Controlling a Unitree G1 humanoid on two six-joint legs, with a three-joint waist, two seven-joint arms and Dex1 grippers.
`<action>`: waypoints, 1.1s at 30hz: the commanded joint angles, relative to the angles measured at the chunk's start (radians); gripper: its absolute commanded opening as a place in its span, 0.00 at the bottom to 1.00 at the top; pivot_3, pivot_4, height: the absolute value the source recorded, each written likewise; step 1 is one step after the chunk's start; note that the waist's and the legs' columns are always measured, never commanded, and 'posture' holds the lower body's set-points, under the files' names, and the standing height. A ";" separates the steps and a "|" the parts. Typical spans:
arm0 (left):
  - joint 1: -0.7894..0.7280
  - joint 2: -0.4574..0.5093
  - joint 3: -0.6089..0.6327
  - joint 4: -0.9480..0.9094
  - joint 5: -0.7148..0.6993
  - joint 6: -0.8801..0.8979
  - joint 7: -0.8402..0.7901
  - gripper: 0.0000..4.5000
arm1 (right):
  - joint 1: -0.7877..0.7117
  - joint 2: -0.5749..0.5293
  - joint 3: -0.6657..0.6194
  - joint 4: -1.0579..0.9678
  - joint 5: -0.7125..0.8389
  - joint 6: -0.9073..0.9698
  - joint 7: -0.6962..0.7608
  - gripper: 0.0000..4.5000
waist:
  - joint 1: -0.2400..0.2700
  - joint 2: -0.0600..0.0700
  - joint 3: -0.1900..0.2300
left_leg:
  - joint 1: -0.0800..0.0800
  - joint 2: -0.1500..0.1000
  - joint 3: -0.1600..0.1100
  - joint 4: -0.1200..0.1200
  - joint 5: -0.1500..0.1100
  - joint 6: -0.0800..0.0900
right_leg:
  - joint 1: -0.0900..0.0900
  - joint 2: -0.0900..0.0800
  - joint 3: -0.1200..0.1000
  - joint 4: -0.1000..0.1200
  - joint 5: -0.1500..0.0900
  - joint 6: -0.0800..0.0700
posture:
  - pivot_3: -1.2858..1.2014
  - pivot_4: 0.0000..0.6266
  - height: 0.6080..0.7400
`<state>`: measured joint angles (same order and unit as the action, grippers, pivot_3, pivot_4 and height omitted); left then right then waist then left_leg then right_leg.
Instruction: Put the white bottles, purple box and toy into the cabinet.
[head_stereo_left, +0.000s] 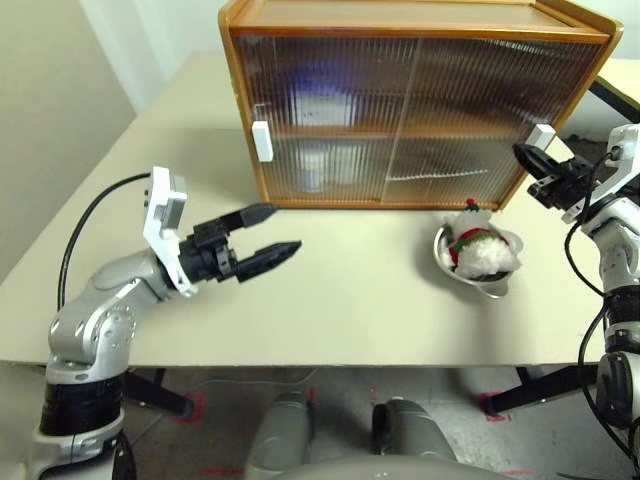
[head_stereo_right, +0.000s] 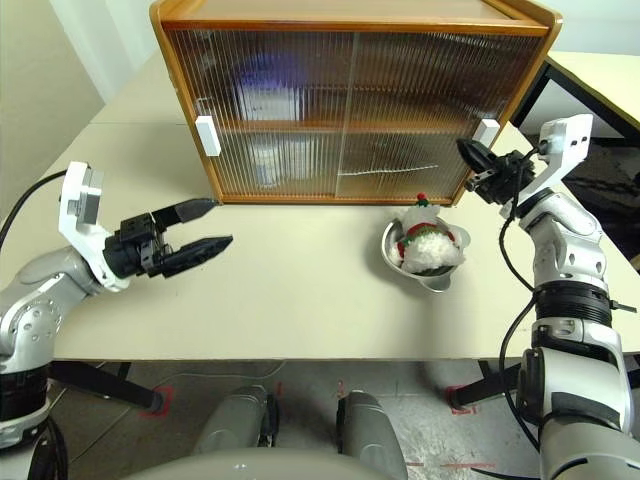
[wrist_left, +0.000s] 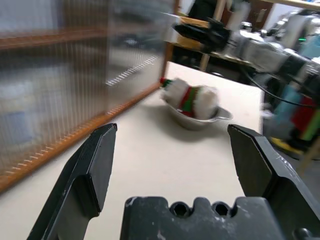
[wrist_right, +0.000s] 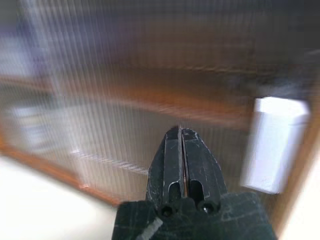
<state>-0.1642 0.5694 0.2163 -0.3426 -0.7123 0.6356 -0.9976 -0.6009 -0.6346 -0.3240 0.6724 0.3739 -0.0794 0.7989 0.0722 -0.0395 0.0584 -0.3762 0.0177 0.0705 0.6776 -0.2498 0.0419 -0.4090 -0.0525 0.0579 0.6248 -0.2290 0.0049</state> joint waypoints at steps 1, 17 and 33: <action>0.013 0.015 -0.013 -0.022 -0.031 0.004 -0.007 1.00 | -0.033 -0.027 -0.014 0.057 -0.024 -0.052 -0.017 0.01 | -0.001 0.000 0.000 | 0.000 0.000 0.000 0.000 0.000 0.000 | 0.000 0.000 0.000 0.000 0.000 0.000 | 0.60 0.03 1.00; 0.026 0.024 -0.054 0.000 -0.019 -0.036 -0.011 1.00 | -0.046 -0.068 -0.019 0.140 -0.062 -0.101 -0.081 0.01 | -0.006 0.000 0.001 | 0.001 0.000 0.000 -0.001 0.000 0.001 | 0.000 0.000 0.001 0.000 -0.001 0.000 | 0.60 0.03 1.00; 0.040 0.048 -0.037 -0.015 -0.035 -0.053 -0.006 1.00 | -0.127 -0.023 0.027 0.234 -0.103 -0.101 -0.059 0.01 | -0.008 0.000 0.001 | 0.001 0.000 0.000 -0.003 0.000 0.001 | 0.000 0.000 0.001 -0.001 -0.001 -0.001 | 0.61 0.02 1.00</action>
<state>-0.1373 0.6072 0.1778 -0.3435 -0.7426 0.5903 -1.0054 -0.7110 -0.6666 -0.3147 0.8956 0.2799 -0.1764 0.7227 0.0643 -0.0398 0.0593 -0.3753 0.0179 0.0702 0.6745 -0.2495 0.0426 -0.4089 -0.0521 0.0585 0.6241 -0.2301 0.0043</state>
